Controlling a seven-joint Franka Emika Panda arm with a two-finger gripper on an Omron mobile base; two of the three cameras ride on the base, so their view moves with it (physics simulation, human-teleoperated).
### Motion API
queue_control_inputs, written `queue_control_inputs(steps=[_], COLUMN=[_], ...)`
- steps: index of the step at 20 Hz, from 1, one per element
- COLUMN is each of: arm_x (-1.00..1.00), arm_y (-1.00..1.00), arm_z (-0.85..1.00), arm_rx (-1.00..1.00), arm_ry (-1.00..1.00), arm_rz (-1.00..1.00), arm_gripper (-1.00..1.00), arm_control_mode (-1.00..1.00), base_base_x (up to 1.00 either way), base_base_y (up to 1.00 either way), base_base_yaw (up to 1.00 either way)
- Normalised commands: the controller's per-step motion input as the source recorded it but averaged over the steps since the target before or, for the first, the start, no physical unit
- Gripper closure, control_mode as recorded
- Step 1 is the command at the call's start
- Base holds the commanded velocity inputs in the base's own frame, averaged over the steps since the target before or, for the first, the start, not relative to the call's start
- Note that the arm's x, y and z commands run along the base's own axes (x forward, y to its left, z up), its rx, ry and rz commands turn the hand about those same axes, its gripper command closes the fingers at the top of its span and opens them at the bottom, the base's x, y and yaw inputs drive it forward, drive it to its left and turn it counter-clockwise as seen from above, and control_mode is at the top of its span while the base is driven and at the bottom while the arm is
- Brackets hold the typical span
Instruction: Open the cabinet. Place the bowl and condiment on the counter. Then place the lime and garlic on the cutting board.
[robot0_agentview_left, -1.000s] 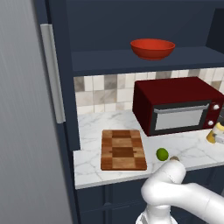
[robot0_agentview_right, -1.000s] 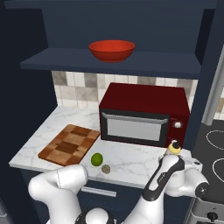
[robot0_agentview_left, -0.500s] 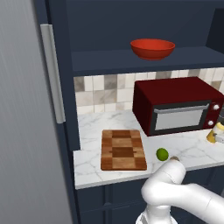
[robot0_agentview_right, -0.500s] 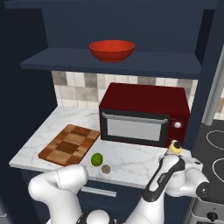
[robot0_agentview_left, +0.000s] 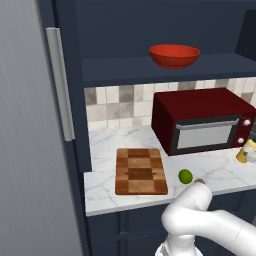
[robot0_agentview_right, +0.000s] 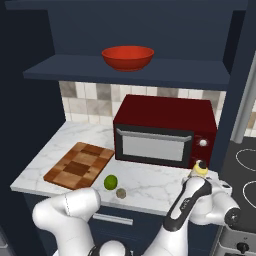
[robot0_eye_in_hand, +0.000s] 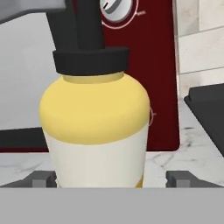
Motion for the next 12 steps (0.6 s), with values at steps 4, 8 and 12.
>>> queue_control_inputs(steps=[4, 8, 12], arm_x=[-0.11, -0.22, -0.18], arm_y=[-0.01, 0.0, 0.0], arm_z=[-0.06, 0.0, 0.0], arm_rx=[0.0, 0.0, 0.0], arm_ry=[0.0, -0.01, -0.01], arm_rz=[0.0, 0.0, 0.0], arm_gripper=[-1.0, -1.0, -1.0], arm_control_mode=[-1.0, -1.0, -1.0], base_base_x=[0.0, 0.0, 0.0], base_base_y=[0.0, 0.0, 0.0], base_base_yaw=[0.0, 0.0, 0.0])
